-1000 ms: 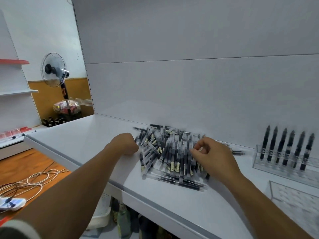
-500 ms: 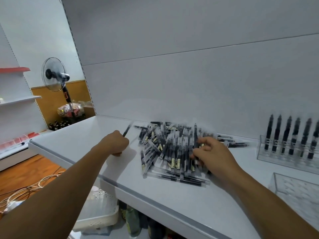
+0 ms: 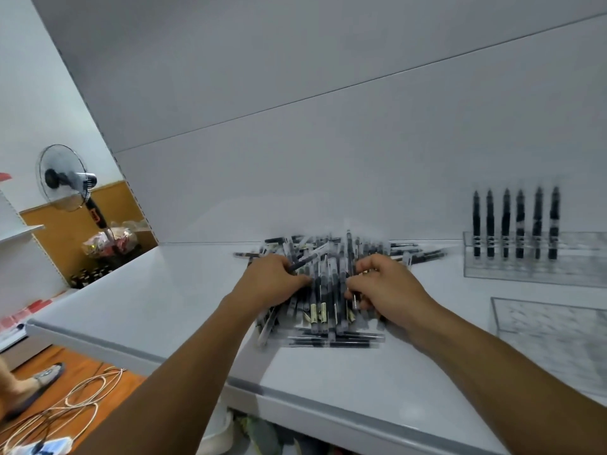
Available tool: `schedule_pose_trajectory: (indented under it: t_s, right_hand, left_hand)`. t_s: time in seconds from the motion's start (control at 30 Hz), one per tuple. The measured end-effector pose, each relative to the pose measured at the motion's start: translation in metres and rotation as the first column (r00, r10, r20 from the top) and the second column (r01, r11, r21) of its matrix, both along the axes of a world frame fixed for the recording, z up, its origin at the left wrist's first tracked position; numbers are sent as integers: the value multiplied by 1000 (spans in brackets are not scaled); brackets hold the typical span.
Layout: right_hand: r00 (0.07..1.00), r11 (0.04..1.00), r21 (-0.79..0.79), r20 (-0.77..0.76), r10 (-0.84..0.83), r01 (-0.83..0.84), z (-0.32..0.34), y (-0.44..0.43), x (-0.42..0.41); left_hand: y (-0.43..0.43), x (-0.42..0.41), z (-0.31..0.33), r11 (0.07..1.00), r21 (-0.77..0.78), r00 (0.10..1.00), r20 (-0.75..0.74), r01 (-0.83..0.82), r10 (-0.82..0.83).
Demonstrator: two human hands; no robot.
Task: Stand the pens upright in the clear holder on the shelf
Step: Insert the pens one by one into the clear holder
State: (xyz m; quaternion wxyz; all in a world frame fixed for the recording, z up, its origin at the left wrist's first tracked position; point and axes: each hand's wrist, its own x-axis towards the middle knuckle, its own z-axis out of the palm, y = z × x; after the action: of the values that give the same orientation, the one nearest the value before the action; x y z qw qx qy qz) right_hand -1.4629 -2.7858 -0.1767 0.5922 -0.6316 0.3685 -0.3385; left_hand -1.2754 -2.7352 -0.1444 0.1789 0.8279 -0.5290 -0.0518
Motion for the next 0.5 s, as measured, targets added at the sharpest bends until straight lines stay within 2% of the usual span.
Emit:
schedule_pose_trajectory:
  t_s: [0.13, 0.23, 0.37, 0.5]
  right_hand:
    - [1000, 1000, -20, -10, 6, -6, -1, 0, 0]
    - [1000, 1000, -26, 13, 9, -8, 0, 1, 0]
    - [997, 999, -15, 76, -29, 30, 6, 4, 0]
    - [991, 998, -38, 132, -37, 42, 34, 8, -11]
  left_hand:
    - [-3, -2, 0, 1000, -6, 1000, -10, -1, 1]
    - [-3, -3, -1, 994, -107, 999, -48, -12, 7]
    - [-6, -14, 6, 950, -313, 969, -234, -1, -76]
    - [-20, -37, 20, 873, -487, 883, -413, -5, -225]
